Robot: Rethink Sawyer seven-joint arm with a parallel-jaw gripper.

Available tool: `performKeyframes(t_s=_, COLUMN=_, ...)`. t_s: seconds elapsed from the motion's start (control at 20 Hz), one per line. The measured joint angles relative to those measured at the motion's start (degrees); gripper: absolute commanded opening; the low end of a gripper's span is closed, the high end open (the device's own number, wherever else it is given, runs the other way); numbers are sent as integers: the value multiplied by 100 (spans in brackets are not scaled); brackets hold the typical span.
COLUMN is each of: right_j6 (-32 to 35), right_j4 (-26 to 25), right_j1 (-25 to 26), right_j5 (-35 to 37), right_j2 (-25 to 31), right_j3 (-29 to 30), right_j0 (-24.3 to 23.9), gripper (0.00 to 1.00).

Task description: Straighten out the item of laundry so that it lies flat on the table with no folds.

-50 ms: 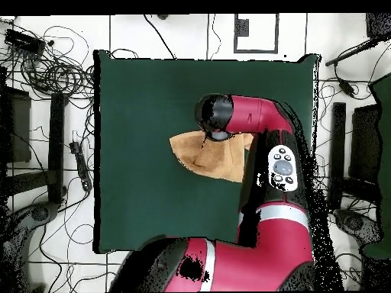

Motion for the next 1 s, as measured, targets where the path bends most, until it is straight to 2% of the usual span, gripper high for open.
performKeyframes(t_s=0.85, right_j6=0, right_j4=-7, right_j1=-135, right_j5=-125, right_j2=0, right_j3=138, right_j0=-143, gripper=0)
performKeyframes(t_s=0.9, right_j6=0, right_j4=-7, right_j1=-135, right_j5=-125, right_j2=0, right_j3=137, right_j0=-143, gripper=100)
performKeyframes(t_s=1.0, right_j6=0, right_j4=-7, right_j1=-134, right_j5=-124, right_j2=0, right_j3=137, right_j0=-143, gripper=100)
